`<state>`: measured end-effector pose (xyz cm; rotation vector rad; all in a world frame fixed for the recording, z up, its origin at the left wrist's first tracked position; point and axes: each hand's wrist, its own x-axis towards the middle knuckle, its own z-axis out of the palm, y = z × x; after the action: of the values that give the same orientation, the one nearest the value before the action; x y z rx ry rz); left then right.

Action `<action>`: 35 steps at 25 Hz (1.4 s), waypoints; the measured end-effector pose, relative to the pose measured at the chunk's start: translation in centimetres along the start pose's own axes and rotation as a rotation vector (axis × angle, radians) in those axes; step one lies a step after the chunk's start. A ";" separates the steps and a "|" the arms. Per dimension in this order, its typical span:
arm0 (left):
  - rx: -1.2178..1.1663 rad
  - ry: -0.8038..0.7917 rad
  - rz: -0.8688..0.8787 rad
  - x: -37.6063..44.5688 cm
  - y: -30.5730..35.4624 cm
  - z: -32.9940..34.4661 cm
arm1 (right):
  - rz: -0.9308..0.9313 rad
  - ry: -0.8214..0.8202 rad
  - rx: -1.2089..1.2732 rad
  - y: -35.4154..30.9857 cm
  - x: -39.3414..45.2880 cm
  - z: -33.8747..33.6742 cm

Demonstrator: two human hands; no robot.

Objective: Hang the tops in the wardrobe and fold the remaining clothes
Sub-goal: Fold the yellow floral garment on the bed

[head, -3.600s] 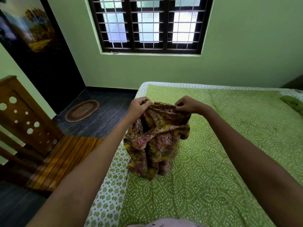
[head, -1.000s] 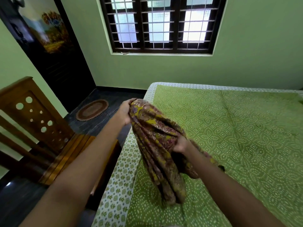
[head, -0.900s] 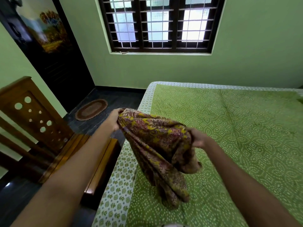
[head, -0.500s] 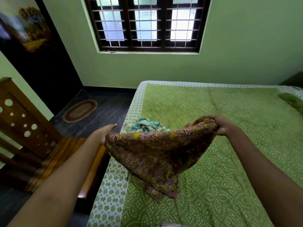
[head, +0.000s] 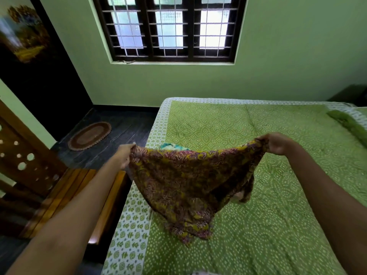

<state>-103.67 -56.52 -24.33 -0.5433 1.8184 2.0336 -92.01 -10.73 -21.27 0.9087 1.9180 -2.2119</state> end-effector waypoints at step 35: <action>0.296 0.090 0.579 -0.5 16.5 7.0 | -0.408 0.207 -0.150 -13.0 -2.4 -2.4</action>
<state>-111.91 -51.39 -9.27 -0.0157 2.4947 2.0246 -94.64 -6.47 -8.77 0.8106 2.5246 -2.1982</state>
